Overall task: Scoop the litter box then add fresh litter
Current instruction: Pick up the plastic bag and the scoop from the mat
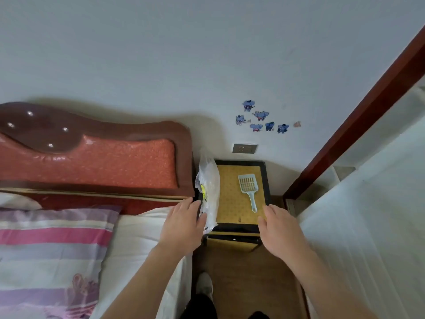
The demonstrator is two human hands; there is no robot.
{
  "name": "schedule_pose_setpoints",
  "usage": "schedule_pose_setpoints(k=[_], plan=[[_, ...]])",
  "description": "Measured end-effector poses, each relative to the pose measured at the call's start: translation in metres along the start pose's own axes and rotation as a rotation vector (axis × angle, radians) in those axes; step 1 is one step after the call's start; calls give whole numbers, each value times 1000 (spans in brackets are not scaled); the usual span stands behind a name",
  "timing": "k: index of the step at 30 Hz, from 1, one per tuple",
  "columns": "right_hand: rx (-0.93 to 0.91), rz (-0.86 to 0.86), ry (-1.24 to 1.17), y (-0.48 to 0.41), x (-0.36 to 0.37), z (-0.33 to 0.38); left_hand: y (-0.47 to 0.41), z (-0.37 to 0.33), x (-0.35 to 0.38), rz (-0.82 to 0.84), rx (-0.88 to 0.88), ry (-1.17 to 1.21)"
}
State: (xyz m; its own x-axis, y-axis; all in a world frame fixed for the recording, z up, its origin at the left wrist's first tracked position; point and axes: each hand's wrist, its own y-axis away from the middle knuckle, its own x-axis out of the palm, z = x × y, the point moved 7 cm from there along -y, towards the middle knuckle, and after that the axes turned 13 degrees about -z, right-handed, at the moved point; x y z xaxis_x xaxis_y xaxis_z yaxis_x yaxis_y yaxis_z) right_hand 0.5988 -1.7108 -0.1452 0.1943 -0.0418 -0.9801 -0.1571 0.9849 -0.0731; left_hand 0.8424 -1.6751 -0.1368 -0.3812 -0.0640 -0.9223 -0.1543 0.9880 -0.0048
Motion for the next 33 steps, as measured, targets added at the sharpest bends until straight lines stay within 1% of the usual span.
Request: schedule_pose_setpoints(k=[7, 12, 17, 21, 26, 33], plan=[[56, 55, -10, -78, 42, -17, -89, 11, 30, 57, 1, -24], [83, 141, -61, -117, 96, -41, -127, 15, 87, 119, -28, -15], [148, 208, -106, -137, 158, -73, -151, 24, 150, 146, -79, -39], [183, 211, -148, -149, 203, -91, -166, 35, 196, 159, -125, -55], [219, 201, -149, -157, 253, -105, -172, 56, 236, 134, -237, -60], [372, 160, -94, -166, 296, -123, -180, 73, 278, 154, -330, -98]])
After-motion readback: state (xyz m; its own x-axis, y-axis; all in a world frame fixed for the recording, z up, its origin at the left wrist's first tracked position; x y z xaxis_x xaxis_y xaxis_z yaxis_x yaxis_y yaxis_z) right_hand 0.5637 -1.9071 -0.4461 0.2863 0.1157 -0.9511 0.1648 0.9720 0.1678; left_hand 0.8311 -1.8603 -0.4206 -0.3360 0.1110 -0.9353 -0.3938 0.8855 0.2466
